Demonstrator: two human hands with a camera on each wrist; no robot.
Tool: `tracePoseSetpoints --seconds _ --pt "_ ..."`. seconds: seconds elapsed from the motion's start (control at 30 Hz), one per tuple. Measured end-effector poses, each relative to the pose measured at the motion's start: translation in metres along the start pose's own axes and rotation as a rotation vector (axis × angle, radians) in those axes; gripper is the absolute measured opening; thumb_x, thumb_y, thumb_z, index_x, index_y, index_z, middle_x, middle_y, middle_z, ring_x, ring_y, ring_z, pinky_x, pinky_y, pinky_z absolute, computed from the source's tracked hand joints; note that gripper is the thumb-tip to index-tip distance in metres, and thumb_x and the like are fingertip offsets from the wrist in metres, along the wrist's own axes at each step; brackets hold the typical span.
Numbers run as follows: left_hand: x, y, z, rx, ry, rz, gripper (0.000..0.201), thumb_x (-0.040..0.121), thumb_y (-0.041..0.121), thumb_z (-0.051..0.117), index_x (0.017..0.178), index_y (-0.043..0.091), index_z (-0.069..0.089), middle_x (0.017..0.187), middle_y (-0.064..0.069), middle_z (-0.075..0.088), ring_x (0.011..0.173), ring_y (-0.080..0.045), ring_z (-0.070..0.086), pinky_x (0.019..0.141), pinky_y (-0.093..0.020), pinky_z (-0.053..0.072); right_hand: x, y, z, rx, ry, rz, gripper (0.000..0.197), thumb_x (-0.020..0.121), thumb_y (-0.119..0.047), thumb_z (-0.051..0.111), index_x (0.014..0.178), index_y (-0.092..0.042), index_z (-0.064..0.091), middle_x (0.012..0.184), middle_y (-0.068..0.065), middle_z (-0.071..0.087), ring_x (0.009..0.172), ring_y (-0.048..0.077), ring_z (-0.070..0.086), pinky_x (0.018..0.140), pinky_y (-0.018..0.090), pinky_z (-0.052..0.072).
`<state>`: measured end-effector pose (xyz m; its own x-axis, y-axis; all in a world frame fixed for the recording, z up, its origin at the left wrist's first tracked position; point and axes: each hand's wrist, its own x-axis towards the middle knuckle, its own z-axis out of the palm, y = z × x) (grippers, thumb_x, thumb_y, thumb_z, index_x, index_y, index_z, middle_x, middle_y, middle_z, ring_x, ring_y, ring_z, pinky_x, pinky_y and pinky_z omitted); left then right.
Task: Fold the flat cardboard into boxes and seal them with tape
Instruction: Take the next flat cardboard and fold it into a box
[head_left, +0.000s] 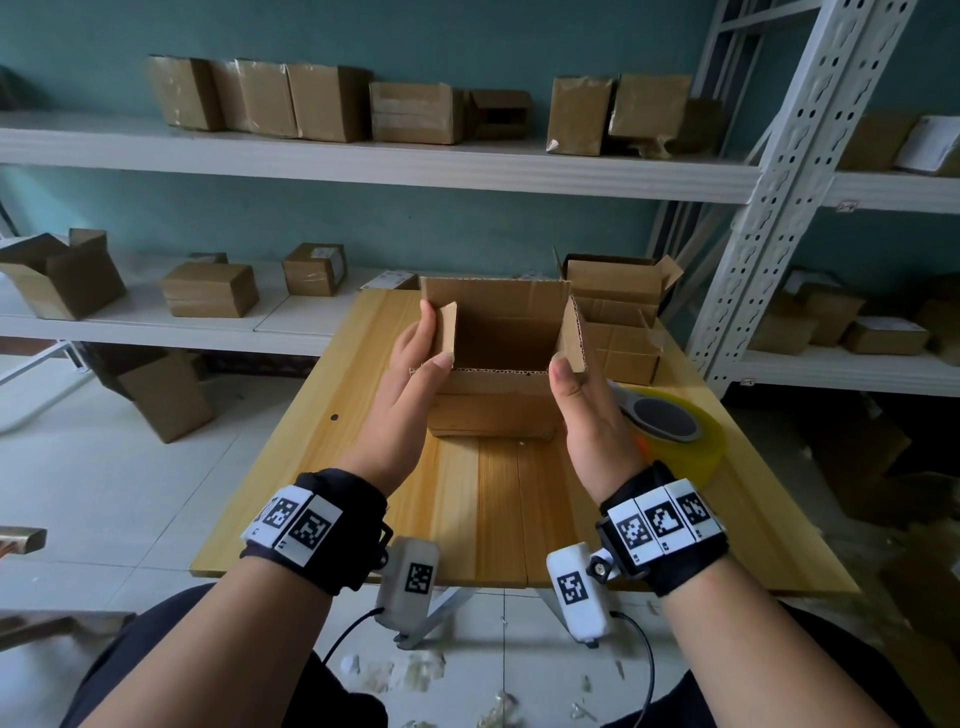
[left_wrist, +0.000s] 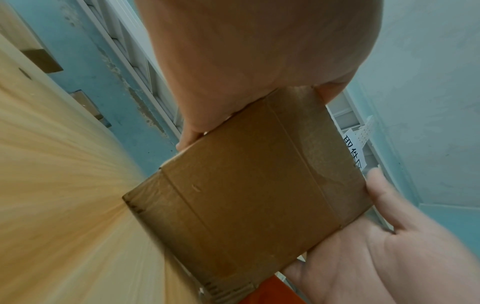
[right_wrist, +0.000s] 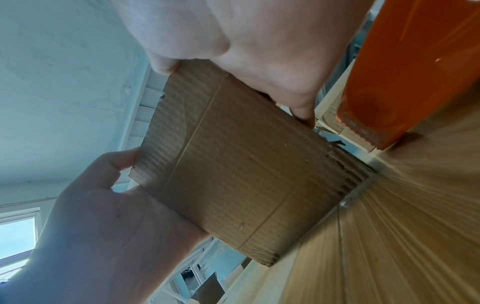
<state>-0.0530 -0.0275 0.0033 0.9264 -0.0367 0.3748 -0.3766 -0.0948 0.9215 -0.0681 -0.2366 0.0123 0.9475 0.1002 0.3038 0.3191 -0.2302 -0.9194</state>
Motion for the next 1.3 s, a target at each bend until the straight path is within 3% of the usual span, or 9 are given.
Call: tracePoseSetpoints --seconds 0.13,0.3,0.5,0.7,0.83,0.9,1.03,1.13,1.3 --pt "0.000 0.003 -0.002 0.000 -0.030 -0.002 0.085 0.090 0.062 0.048 0.167 0.041 0.018 0.167 0.021 0.029 0.153 -0.007 0.032 0.128 -0.051 0.031 0.001 -0.004 0.000 -0.004 -0.015 -0.060 0.090 0.086 -0.079 0.033 0.164 -0.039 0.015 0.172 -0.012 0.021 0.127 -0.031 0.028 0.094 -0.010 0.023" --pt "-0.001 0.006 -0.004 0.022 -0.069 0.004 0.090 0.086 0.060 0.049 0.168 0.040 0.018 0.163 0.020 0.034 0.149 -0.009 0.037 0.126 -0.052 0.034 0.002 -0.005 0.000 0.018 -0.028 -0.113 0.090 0.086 -0.085 0.042 0.162 -0.050 0.008 0.160 -0.036 0.018 0.139 -0.023 0.026 0.108 0.001 0.024" --pt "-0.001 0.003 -0.003 -0.018 -0.043 0.006 0.082 0.091 0.058 0.050 0.167 0.042 0.023 0.166 0.021 0.035 0.153 -0.010 0.036 0.127 -0.055 0.030 0.003 0.000 0.000 0.045 -0.035 -0.086 0.081 0.096 -0.060 0.048 0.165 -0.045 0.010 0.171 -0.016 0.024 0.155 0.003 0.026 0.117 0.015 0.026" --pt "-0.002 0.003 -0.002 -0.089 -0.006 0.000 0.071 0.095 0.060 0.057 0.161 0.046 0.037 0.166 0.019 0.041 0.154 -0.010 0.038 0.127 -0.055 0.030 0.005 0.006 -0.001 0.084 -0.014 -0.091 0.084 0.092 -0.067 0.053 0.164 -0.049 0.013 0.169 -0.018 0.028 0.155 0.005 0.029 0.128 0.039 0.026" --pt "-0.003 0.006 -0.004 -0.097 0.010 0.023 0.065 0.098 0.061 0.055 0.159 0.040 0.045 0.158 0.025 0.050 0.150 -0.001 0.042 0.127 -0.048 0.033 0.006 0.008 -0.005 0.110 -0.008 -0.082 0.077 0.096 -0.061 0.050 0.164 -0.046 0.017 0.168 -0.015 0.033 0.148 -0.001 0.038 0.125 0.033 0.031" --pt "-0.003 0.008 -0.004 -0.113 0.022 0.007 0.060 0.100 0.063 0.047 0.155 0.038 0.051 0.141 0.035 0.059 0.139 0.011 0.048 0.120 -0.034 0.041 0.007 0.008 -0.006 0.130 0.017 -0.067 0.075 0.095 -0.065 0.043 0.164 -0.043 0.021 0.167 -0.014 0.035 0.141 -0.010 0.040 0.123 0.028 0.031" --pt "-0.002 0.009 -0.004 -0.221 0.123 -0.061 0.051 0.102 0.060 0.044 0.143 0.038 0.065 0.136 0.022 0.068 0.132 -0.001 0.058 0.104 -0.034 0.051 0.010 0.012 -0.003 0.316 0.063 0.011 0.083 0.084 -0.091 0.042 0.156 -0.050 0.037 0.166 -0.011 0.040 0.154 0.017 0.035 0.126 0.058 0.024" --pt "0.001 0.007 -0.006 -0.273 0.259 -0.102 0.040 0.103 0.043 0.063 0.141 0.032 0.064 0.130 0.001 0.071 0.116 -0.017 0.066 0.093 -0.038 0.055 0.014 0.011 -0.007 0.492 0.128 0.066 0.071 0.088 -0.075 0.057 0.150 -0.039 0.051 0.157 -0.003 0.053 0.148 0.023 0.046 0.124 0.059 0.030" --pt "0.004 0.009 -0.007 -0.294 0.252 -0.167 0.037 0.105 0.022 0.065 0.142 0.022 0.064 0.106 0.008 0.080 0.094 -0.007 0.073 0.079 -0.028 0.059 0.017 0.011 -0.013 0.438 0.126 0.100 0.043 0.092 -0.052 0.062 0.133 -0.043 0.066 0.141 -0.007 0.067 0.138 0.017 0.057 0.123 0.055 0.035"
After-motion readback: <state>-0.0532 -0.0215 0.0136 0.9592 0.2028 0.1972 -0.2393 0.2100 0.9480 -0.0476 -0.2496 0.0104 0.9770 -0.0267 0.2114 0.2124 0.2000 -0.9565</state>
